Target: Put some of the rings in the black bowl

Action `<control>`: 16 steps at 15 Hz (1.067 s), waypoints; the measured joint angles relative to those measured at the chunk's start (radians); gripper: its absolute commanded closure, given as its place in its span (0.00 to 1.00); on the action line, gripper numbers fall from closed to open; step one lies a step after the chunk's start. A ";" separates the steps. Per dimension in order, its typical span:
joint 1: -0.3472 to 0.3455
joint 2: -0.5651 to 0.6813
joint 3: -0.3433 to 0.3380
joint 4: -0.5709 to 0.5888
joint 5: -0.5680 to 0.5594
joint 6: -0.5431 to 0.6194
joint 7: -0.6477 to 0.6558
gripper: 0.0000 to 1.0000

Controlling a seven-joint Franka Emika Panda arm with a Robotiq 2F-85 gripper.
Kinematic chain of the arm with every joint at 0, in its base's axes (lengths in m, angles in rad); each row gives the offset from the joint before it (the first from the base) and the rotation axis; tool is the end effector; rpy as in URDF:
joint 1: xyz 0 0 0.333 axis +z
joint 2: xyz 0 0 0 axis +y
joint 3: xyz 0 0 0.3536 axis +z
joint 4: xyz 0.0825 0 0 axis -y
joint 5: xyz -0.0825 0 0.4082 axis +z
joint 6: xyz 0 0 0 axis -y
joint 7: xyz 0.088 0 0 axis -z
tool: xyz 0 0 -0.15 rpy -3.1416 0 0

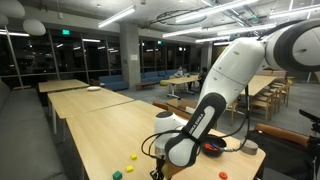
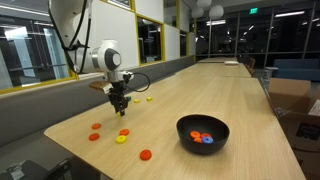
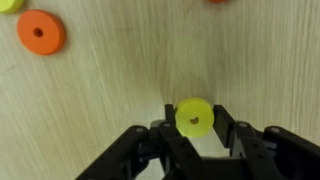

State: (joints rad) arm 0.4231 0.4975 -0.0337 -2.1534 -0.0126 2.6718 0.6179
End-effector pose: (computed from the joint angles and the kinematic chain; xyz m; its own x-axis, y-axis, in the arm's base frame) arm 0.5530 0.2263 0.1352 0.9770 -0.2113 0.0298 -0.2115 -0.9774 0.0058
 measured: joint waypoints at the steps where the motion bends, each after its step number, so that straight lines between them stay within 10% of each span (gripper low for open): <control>1: -0.005 -0.020 -0.018 -0.011 -0.004 0.000 0.005 0.76; 16: -0.331 -0.325 -0.207 -0.243 -0.091 0.006 0.079 0.76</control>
State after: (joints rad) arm 0.0925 0.1724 -0.2409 -2.3968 -0.1041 2.6782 0.6967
